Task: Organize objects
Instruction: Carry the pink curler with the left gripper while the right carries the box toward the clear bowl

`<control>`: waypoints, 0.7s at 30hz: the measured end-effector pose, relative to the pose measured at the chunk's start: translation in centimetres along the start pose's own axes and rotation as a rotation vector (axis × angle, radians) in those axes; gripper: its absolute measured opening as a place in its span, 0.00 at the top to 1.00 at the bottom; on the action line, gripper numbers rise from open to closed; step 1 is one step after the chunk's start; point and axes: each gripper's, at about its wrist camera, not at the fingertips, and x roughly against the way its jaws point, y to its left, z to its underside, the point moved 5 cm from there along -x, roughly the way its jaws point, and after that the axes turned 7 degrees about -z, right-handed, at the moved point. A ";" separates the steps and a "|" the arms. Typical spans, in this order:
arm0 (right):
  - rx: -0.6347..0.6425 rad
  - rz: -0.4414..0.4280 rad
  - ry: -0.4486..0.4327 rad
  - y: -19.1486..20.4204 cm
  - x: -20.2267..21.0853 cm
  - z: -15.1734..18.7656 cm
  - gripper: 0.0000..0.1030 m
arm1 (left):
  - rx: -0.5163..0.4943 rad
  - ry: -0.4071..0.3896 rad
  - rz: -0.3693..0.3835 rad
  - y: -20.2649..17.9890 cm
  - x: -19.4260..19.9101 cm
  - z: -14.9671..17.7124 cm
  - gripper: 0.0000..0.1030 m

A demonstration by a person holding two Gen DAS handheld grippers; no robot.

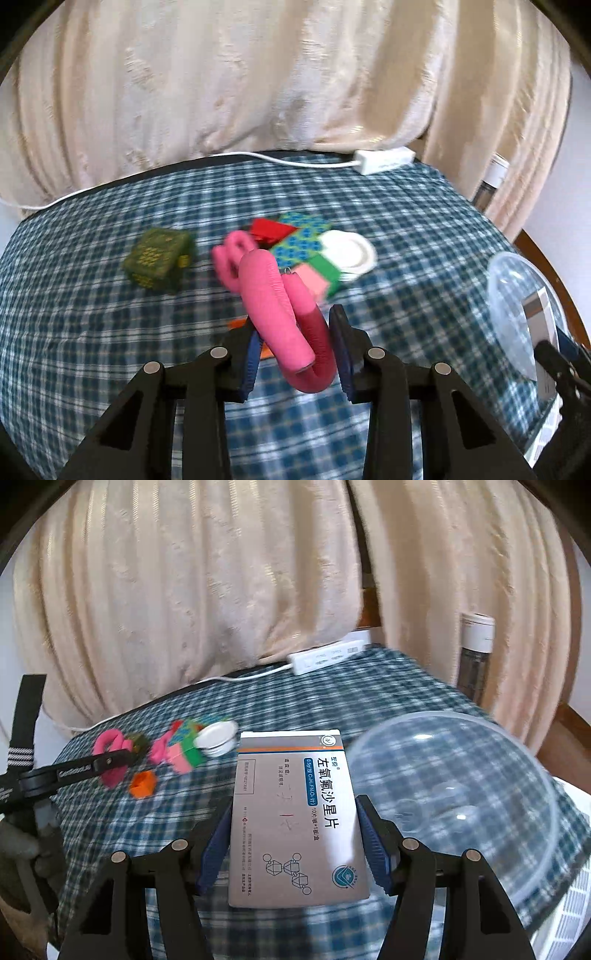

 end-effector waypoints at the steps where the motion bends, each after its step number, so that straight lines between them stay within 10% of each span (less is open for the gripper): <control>1: -0.011 0.015 -0.006 -0.8 0.3 0.0 0.35 | -0.009 0.001 0.008 -0.6 0.0 0.0 0.65; 21: -0.141 0.200 -0.067 -12.7 3.3 -0.9 0.35 | -0.231 0.037 0.167 -14.6 -0.4 -0.4 0.65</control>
